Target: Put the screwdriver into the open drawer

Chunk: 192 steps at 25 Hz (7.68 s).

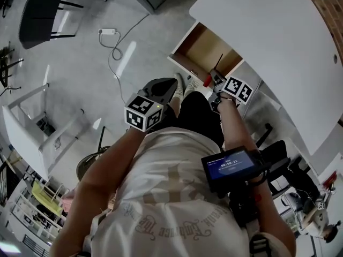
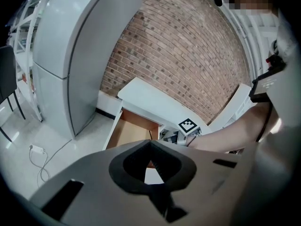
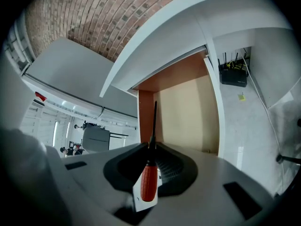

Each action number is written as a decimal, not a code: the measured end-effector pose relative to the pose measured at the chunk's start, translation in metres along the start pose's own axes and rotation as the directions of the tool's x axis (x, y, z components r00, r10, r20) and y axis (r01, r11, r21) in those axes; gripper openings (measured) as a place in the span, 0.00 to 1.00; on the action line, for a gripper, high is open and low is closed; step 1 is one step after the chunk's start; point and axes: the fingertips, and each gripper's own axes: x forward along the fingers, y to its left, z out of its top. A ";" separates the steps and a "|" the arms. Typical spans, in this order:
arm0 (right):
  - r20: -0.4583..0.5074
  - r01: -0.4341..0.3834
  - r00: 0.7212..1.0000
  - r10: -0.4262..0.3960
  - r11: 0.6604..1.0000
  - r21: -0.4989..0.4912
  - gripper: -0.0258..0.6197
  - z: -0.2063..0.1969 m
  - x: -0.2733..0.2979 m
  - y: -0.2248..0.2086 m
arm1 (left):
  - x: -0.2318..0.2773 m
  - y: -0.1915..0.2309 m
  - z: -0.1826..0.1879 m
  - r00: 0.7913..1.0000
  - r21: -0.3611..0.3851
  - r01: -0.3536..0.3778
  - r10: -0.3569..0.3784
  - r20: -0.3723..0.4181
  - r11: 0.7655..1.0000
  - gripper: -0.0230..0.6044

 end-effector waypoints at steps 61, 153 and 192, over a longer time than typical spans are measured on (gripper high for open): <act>-0.104 0.245 0.963 -0.249 0.968 -0.056 0.14 0.023 0.146 -0.100 | 0.039 0.066 -0.085 0.997 -0.218 -0.055 0.042 -0.066 0.974 0.07; 0.225 -0.001 0.970 0.093 0.925 -0.379 0.08 0.057 -0.149 0.063 | 0.018 -0.057 0.067 0.987 0.134 0.139 -0.149 0.065 0.981 0.07; 0.401 -0.002 0.878 0.263 0.838 -0.545 0.07 0.059 -0.287 0.079 | 0.042 -0.162 0.099 0.947 0.294 0.275 -0.310 0.079 0.915 0.07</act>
